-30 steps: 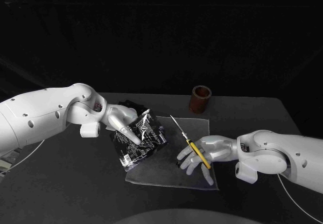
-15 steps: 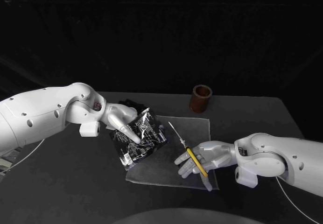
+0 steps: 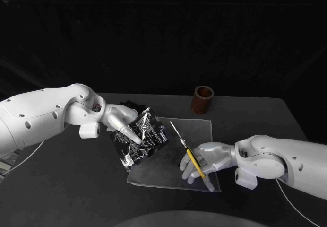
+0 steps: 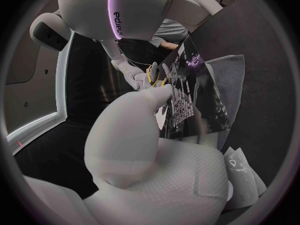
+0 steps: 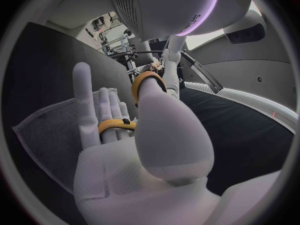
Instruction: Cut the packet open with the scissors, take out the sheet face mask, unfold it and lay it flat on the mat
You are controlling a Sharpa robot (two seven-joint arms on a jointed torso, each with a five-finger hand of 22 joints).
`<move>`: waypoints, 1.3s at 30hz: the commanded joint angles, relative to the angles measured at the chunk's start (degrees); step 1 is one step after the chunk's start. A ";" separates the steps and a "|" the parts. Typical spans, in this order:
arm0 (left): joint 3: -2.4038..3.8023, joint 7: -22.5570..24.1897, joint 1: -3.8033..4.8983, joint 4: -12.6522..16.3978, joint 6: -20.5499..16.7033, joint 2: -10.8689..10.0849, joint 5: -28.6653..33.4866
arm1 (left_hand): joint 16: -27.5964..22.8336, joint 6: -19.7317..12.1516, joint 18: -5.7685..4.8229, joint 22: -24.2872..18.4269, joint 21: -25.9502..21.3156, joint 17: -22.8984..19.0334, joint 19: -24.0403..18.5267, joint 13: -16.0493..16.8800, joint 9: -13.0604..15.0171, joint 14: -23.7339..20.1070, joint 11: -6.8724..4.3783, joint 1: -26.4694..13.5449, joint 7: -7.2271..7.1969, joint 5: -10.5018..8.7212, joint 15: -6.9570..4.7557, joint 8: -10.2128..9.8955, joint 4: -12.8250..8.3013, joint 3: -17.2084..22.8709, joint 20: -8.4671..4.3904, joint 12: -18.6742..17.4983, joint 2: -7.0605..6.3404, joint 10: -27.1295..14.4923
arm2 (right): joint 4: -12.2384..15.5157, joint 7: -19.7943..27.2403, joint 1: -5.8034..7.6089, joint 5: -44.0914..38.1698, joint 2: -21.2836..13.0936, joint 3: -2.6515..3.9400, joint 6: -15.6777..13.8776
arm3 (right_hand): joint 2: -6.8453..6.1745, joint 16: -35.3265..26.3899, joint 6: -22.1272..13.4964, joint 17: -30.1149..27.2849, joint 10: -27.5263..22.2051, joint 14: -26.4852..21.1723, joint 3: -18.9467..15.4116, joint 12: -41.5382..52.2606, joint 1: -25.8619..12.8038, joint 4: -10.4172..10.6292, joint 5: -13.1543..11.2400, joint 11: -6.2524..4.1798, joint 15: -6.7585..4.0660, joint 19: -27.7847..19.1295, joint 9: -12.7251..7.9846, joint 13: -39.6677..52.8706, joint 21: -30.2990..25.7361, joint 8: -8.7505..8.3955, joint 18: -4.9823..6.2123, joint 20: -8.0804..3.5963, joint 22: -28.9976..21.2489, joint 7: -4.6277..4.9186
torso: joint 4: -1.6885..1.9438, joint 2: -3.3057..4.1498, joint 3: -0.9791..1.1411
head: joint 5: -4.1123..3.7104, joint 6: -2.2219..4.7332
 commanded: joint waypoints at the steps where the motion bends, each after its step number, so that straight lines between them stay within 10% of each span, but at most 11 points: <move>1: 0.05 0.88 0.03 -0.05 0.00 -0.03 0.87 | 0.39 0.39 1.01 0.08 0.32 0.11 0.18 0.08 9.51 -0.10 -0.31 0.46 0.11 0.20 -0.41 0.13 -0.06 0.09 -0.07 0.35 0.00 0.53 | -0.24 3.01 -0.02 3.73 -0.02 0.04 -7.67 | 1.86 2.55 9.83 1.48 20.27 15.05 3.32 1.68 2.19 -0.62 -0.24 -2.17 -2.24 0.66 -1.41 0.55 -0.11 1.31 1.57 -2.55 -0.15 -0.05 | -0.02 -0.01 0.03 | -0.02 0.06; 4: 0.05 0.92 0.03 -0.19 -0.16 -0.16 0.91 | 0.40 0.39 1.01 0.09 0.33 0.14 0.17 0.09 9.53 -0.11 -0.31 0.46 0.11 0.21 -0.41 0.12 -0.05 0.10 -0.08 0.35 0.00 0.53 | -0.33 3.38 -0.02 4.62 -0.14 0.04 -11.99 | 0.22 6.45 21.79 4.79 27.21 21.63 9.96 5.22 4.61 -0.72 0.07 -5.14 -5.23 4.57 -3.84 3.36 3.22 1.39 1.46 -5.38 1.53 -3.49 | -0.03 -0.01 0.03 | -0.10 0.11; 6: 0.05 0.94 0.03 -0.28 -0.28 -0.25 0.94 | 0.40 0.39 1.01 0.10 0.34 0.15 0.17 0.10 9.54 -0.12 -0.31 0.46 0.11 0.21 -0.41 0.11 -0.05 0.11 -0.08 0.35 0.00 0.52 | -0.29 3.46 -0.02 4.97 -0.18 0.04 -14.03 | -3.86 9.90 25.16 10.15 27.43 23.35 17.83 10.99 1.95 0.01 0.29 -6.82 -6.65 7.51 -3.64 9.48 13.11 2.39 -0.39 -6.79 14.86 -4.85 | -0.02 0.02 0.05 | -0.15 0.15; 9: 0.05 0.97 0.03 -0.39 -0.43 -0.33 0.98 | 0.40 0.39 1.01 0.10 0.34 0.15 0.17 0.10 9.54 -0.12 -0.31 0.46 0.11 0.21 -0.41 0.11 -0.05 0.11 -0.08 0.35 0.00 0.52 | -0.04 3.57 -0.03 5.64 -0.19 0.04 -17.06 | -7.68 14.15 25.65 17.67 29.28 24.05 27.43 28.14 -4.23 -2.76 -0.12 -8.01 -7.54 9.09 1.52 29.41 22.85 9.11 -1.99 -7.57 28.95 -6.26 | -0.03 0.04 0.03 | -0.20 0.11; 11: 0.05 0.97 0.03 -0.43 -0.47 -0.36 1.07 | 0.40 0.39 1.01 0.10 0.34 0.15 0.17 0.10 9.54 -0.12 -0.31 0.46 0.11 0.21 -0.41 0.11 -0.05 0.11 -0.08 0.35 0.00 0.52 | 0.11 3.73 -0.03 5.88 -0.19 0.04 -18.80 | -7.75 17.41 23.01 23.54 30.32 23.96 31.37 39.30 -9.50 -7.19 -0.61 -9.14 -8.66 9.85 9.42 43.05 28.50 18.46 -2.92 -8.50 37.01 -7.82 | -0.01 0.04 0.02 | -0.31 0.10; 17: 0.05 0.94 0.03 -0.52 -0.55 -0.38 1.21 | 0.40 0.39 1.01 0.11 0.35 0.19 0.15 0.11 9.57 -0.14 -0.30 0.46 0.11 0.21 -0.41 0.08 -0.05 0.14 -0.09 0.34 0.00 0.50 | 0.25 4.02 -0.02 6.28 -0.14 0.04 -22.02 | -7.14 25.72 25.33 32.10 33.94 26.20 29.46 50.61 -17.11 -8.23 -0.39 -10.43 -9.60 12.49 15.66 57.20 34.01 24.90 -4.31 -9.31 46.83 -9.31 | -0.02 -0.01 -0.01 | -0.45 0.23; 23: 0.05 0.91 0.03 -0.58 -0.58 -0.39 1.23 | 0.40 0.38 1.00 0.13 0.37 0.24 0.12 0.12 9.60 -0.18 -0.30 0.46 0.12 0.21 -0.41 0.04 -0.06 0.18 -0.09 0.32 0.00 0.47 | 0.12 3.06 -0.02 6.19 0.02 0.04 -21.02 | -8.23 29.54 27.43 36.23 34.67 26.81 21.38 53.93 -26.40 -3.82 -0.40 -10.96 -10.12 13.30 20.41 61.70 36.14 27.54 -4.82 -9.86 50.46 -9.94 | 0.02 -0.01 -0.01 | -0.47 0.31; 28: 0.04 0.90 0.03 -0.68 -0.59 -0.38 1.17 | 0.40 0.38 1.00 0.13 0.37 0.24 0.12 0.12 9.60 -0.18 -0.30 0.46 0.12 0.21 -0.41 0.04 -0.06 0.18 -0.09 0.32 0.00 0.47 | -0.12 2.75 0.00 7.66 0.12 0.04 -14.62 | -7.84 22.26 14.85 33.46 28.58 23.83 10.39 42.43 -29.80 1.97 -0.28 -8.02 -8.17 9.98 13.27 50.34 34.19 14.20 -4.06 -8.50 45.82 -6.43 | 0.01 0.04 0.00 | -0.35 0.29; 31: 0.04 0.89 0.03 -0.73 -0.60 -0.38 1.16 | 0.40 0.38 1.00 0.13 0.37 0.24 0.12 0.12 9.60 -0.18 -0.30 0.46 0.12 0.21 -0.41 0.04 -0.06 0.18 -0.09 0.32 0.00 0.47 | -0.11 2.60 0.01 8.65 0.11 0.05 -10.82 | -2.78 16.89 14.97 31.82 27.09 23.31 -2.17 35.40 -27.21 2.08 -0.37 -6.45 -6.75 8.54 10.51 45.20 33.26 7.85 -3.60 -6.54 44.18 -4.50 | 0.01 0.06 0.01 | -0.24 0.27; 33: 0.04 0.88 0.03 -0.76 -0.58 -0.38 1.16 | 0.40 0.38 1.00 0.13 0.37 0.24 0.12 0.12 9.60 -0.18 -0.30 0.46 0.12 0.21 -0.41 0.04 -0.06 0.18 -0.09 0.32 0.00 0.47 | -0.08 2.39 0.03 9.27 0.10 0.05 -8.49 | -2.11 14.34 11.27 31.24 21.78 21.34 -7.50 22.02 -26.96 2.40 -0.52 -5.03 -5.52 5.20 8.86 32.90 30.39 3.62 -2.72 -5.87 38.63 -3.02 | 0.00 0.04 0.03 | -0.26 0.28; 39: 0.04 0.84 0.03 -1.02 -0.53 -0.39 1.16 | 0.41 0.39 1.00 0.15 0.39 0.31 0.09 0.14 9.65 -0.21 -0.29 0.46 0.12 0.21 -0.41 0.00 -0.07 0.22 -0.10 0.31 -0.03 0.45 | 0.07 2.32 0.16 11.45 -0.05 0.09 -2.76 | -7.73 2.44 -1.56 25.81 8.03 11.10 -17.07 2.15 -25.51 2.72 0.17 0.87 -0.26 -10.06 2.98 21.95 14.04 -9.00 0.77 -1.15 13.35 2.70 | -0.03 0.02 0.05 | -0.23 0.44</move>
